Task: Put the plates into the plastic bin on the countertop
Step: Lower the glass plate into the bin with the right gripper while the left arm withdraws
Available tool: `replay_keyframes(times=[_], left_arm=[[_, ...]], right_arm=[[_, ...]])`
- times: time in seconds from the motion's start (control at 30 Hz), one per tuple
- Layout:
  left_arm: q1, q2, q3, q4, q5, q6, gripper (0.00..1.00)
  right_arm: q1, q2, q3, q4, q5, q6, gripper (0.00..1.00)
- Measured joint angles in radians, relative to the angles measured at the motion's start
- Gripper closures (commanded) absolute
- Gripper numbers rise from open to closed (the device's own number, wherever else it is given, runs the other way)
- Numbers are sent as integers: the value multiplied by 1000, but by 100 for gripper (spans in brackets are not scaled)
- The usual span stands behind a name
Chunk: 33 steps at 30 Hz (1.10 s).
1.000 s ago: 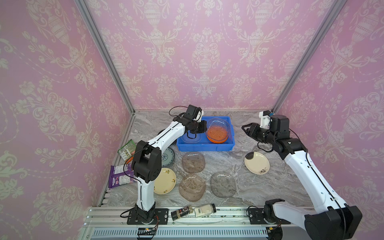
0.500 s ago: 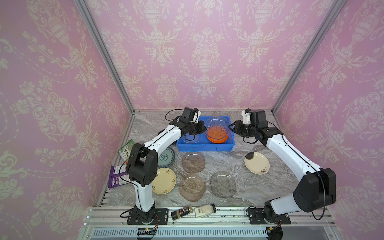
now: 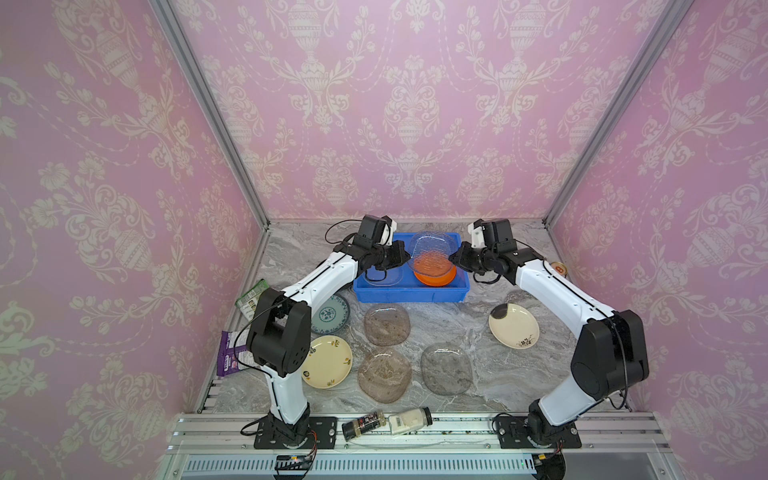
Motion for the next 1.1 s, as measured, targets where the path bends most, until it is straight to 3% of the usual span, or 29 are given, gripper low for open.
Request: replay_keyframes(times=[0.07,0.1,0.5,0.73,1.1], left_arm=[[15,-35,-47,4,-6,0,3],[27,-60,-76,2,-13,2,1],[227,-344,-205,-68,-139,105,1],[249,-377,-236,-72,-144,129,1],[249,-371,-256,-73,-136,130,1]], right_arm=[[5,27,28,-3,1,0,100],[7,50,53,-8,1,-1,100],[85,432,439,-110,-38,-12,100],[131,628,640,-195,-89,-49,100],[150,763,703,-213,-143,-30,100]])
